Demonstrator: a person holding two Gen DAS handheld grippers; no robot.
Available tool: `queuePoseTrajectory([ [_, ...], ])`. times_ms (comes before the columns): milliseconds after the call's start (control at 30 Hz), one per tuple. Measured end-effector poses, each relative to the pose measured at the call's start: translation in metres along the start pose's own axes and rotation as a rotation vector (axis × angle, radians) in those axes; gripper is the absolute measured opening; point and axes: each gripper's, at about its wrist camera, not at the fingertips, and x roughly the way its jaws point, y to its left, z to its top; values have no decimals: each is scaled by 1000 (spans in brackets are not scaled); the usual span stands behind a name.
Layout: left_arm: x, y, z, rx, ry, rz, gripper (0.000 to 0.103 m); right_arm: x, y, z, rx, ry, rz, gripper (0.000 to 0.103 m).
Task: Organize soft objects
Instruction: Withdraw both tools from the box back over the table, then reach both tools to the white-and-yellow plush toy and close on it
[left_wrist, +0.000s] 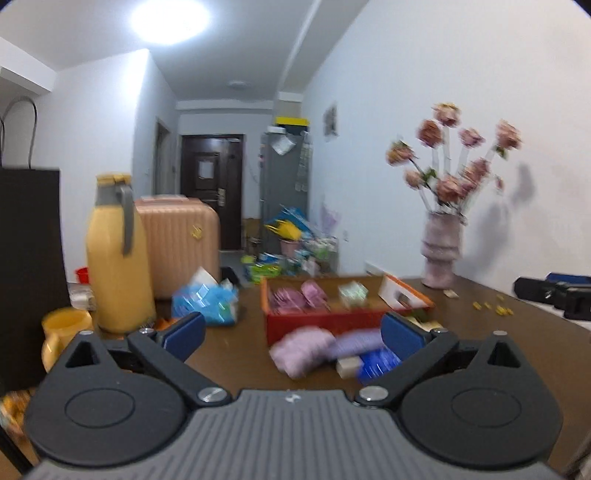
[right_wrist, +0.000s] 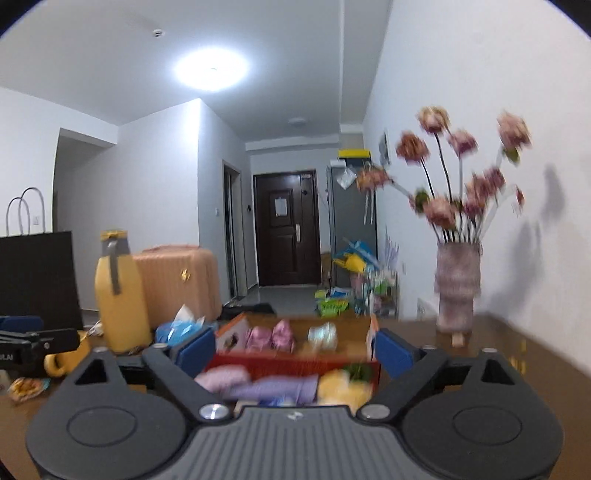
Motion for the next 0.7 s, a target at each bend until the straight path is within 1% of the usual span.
queuePoseTrajectory([
  [67,1,-4,-13,5,47,0,103,-6,-4,-19,68,37,-36,97],
  [100,5,-6,-16,10,67,3,103,-6,-7,-27,95,65,-33,97],
  [167,12,-9,-17,17,82,1,103,-2,-10,-35,103,113,-14,97],
  [267,24,-10,-15,-7,88,-11,103,3,-11,-38,94,112,-45,97],
  [367,38,-15,-17,-10,111,-40,103,17,-15,-39,99,128,-38,96],
  [433,49,-21,-21,13,127,-57,103,33,-19,-42,91,157,-54,96],
  [500,64,-28,-25,30,146,-66,103,55,-25,-44,90,204,-88,93],
  [600,91,-34,-27,41,181,-81,103,95,-34,-47,99,251,-87,92],
  [700,118,-40,-29,41,205,-86,103,139,-48,-48,165,284,-91,88],
])
